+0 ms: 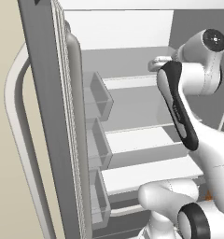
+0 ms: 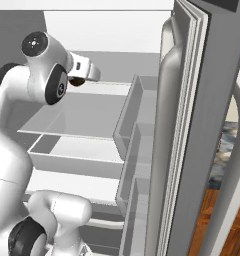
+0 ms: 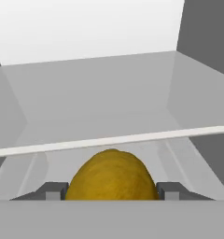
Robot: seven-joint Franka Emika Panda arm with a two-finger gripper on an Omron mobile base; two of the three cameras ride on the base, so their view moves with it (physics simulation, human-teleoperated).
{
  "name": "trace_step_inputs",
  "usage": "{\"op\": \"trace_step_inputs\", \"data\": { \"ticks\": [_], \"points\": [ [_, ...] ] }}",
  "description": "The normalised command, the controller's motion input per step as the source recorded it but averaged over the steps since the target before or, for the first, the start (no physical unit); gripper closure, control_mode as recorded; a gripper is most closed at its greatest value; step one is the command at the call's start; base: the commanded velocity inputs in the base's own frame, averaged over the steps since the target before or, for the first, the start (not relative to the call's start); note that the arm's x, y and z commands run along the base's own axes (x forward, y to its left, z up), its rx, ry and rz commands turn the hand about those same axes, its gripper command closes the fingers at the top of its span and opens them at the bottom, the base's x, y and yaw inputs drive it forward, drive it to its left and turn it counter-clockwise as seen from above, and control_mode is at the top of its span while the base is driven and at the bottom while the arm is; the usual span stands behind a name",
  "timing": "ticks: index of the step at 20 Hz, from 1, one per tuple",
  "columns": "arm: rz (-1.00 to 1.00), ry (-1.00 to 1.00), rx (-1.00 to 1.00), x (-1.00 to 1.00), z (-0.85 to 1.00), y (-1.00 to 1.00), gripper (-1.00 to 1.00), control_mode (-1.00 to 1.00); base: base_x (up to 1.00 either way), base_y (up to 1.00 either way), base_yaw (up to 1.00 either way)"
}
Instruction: Retrieve a lemon from the fridge and place it on the cutting board with the fish.
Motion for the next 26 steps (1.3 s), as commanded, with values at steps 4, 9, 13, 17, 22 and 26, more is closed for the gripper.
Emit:
{"op": "trace_step_inputs", "data": {
  "ticks": [4,9,13,17,22,26],
  "points": [
    [-0.01,0.0,0.01,-0.87,0.01,0.0,1.0,-1.0,0.0,0.0,0.0],
    [-0.01,0.0,0.0,-0.62,0.0,0.0,1.0,-1.0,0.0,0.0,0.0],
    [0.0,0.0,0.0,-0.72,0.0,0.0,1.0,-1.0,0.0,0.0,0.0],
    [0.0,0.01,0.0,-0.71,0.0,0.0,1.0,-1.0,0.0,0.0,0.0],
    [0.0,0.02,0.0,-0.64,0.0,0.0,1.0,-1.0,0.0,0.0,0.0],
    [0.0,0.01,0.0,-0.61,0.0,0.0,1.0,-1.0,0.0,0.0,0.0]
  ]
}}
